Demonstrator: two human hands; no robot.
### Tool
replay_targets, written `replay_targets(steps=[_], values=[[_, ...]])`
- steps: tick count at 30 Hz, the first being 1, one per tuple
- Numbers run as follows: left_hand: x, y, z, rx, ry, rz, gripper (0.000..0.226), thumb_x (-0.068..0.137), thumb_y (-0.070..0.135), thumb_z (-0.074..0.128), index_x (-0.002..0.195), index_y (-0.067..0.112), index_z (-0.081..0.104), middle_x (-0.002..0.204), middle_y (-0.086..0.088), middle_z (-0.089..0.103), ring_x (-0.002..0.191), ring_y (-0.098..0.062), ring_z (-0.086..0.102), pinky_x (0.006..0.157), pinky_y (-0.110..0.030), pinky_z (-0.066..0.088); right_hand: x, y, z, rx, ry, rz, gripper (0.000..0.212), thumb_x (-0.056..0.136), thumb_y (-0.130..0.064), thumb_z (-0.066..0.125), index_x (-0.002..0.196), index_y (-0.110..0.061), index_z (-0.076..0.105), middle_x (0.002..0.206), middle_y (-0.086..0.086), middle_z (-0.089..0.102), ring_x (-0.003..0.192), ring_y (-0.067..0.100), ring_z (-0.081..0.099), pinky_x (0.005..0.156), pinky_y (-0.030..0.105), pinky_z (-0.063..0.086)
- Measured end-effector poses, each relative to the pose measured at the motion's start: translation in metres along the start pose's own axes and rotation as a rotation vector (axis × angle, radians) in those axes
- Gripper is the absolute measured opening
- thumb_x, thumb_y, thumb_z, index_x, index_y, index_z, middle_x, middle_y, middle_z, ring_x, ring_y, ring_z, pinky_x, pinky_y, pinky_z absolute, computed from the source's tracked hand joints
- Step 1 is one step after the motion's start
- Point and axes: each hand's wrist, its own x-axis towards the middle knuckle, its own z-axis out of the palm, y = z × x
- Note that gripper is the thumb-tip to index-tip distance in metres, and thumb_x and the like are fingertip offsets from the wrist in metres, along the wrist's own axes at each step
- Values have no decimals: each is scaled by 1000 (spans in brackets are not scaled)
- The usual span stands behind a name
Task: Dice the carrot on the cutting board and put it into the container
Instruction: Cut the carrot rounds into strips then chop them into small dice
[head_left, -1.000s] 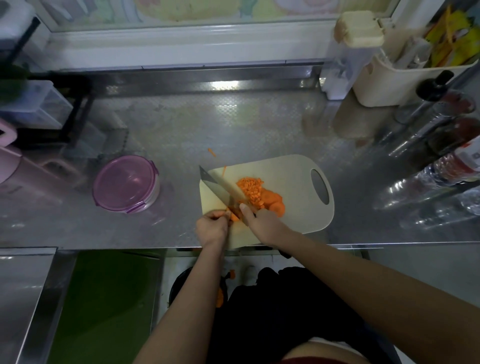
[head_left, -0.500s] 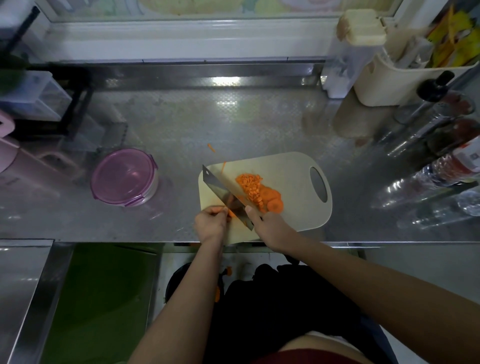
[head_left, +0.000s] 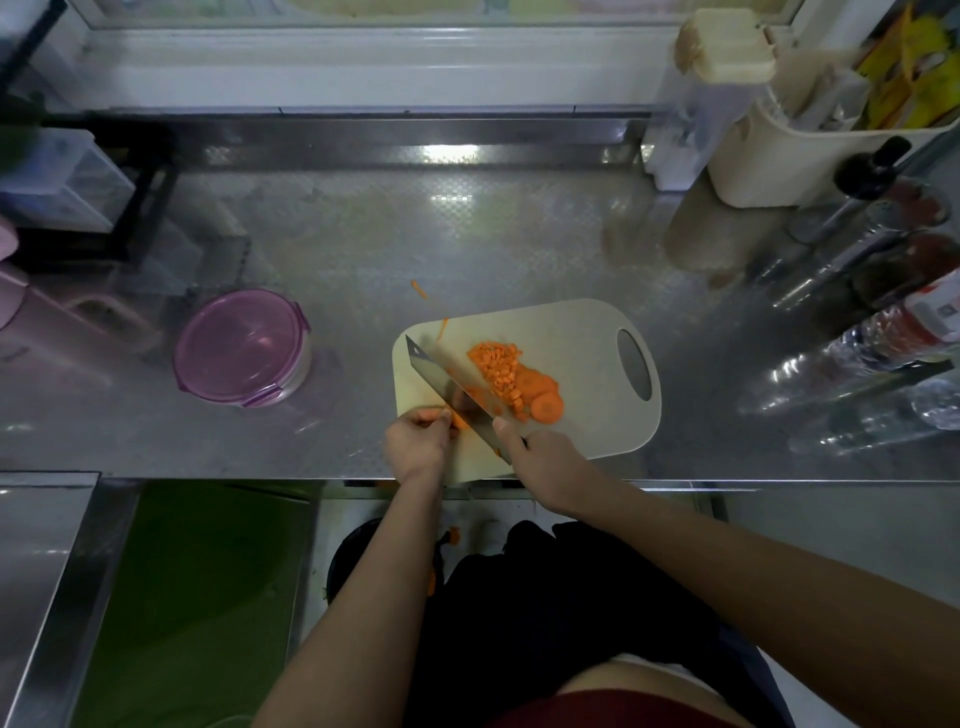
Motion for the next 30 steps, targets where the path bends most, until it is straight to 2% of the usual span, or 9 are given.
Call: replay_targets(steps=[5,9,12,14,17,23,25,27,30], values=[[-1,1,1,-8,10,5,20,84,17,66,64,18,64,70,-2,66,80,-20,65,80,-29,51,5,1,8,-54,30,49,51,99,-47,27,60,-16,38,71,6,46,82,24,49,74,26,31],[0,1,0,-2,14,-3,16,83,18,67,67,18,66,72,-2,67,81,-20,65,81,-29,51,8,-1,12,-100,62,54,53,99,-47,27,60,-15,41,66,5,44,77,23,47,70,27,31],[1,1,-1,-3,11,-8,20,82,18,67,63,21,64,73,-2,68,81,-20,65,81,-29,51,16,2,20,-81,76,45,57,98,-49,28,85,-3,60,85,18,62,84,32,57,72,28,37],[2,-1,0,7,9,-3,20,81,18,69,62,23,63,78,-5,71,83,-21,66,83,-32,52,23,6,28,-40,90,43,57,96,-52,30,104,-6,61,95,19,65,93,33,61,76,30,42],[3,0,0,20,9,-8,20,80,19,69,61,23,63,81,-7,72,85,-23,66,84,-36,53,25,8,32,-22,99,24,57,95,-55,31,118,-9,58,95,17,66,92,33,62,83,37,49],[-3,0,0,120,16,47,9,80,15,64,74,20,69,89,-5,71,89,-26,63,81,-37,53,37,0,36,-9,124,-18,56,98,-48,32,117,-1,56,101,24,65,97,35,62,79,32,45],[-4,1,0,131,19,50,9,80,15,64,75,19,69,90,-4,71,88,-25,62,80,-35,53,38,-1,37,17,127,-21,55,97,-47,33,130,-5,46,112,23,62,107,35,59,89,34,44],[-5,2,0,143,23,56,9,80,15,62,76,20,69,90,-4,70,87,-25,61,79,-34,52,38,1,38,16,138,-34,56,96,-48,35,133,-7,44,119,18,62,114,32,56,98,36,44],[-5,1,-1,161,18,78,10,82,14,61,79,18,70,86,1,67,86,-22,60,75,-28,49,40,3,37,-31,137,3,57,97,-48,34,123,-1,52,105,25,65,102,37,60,88,36,45]])
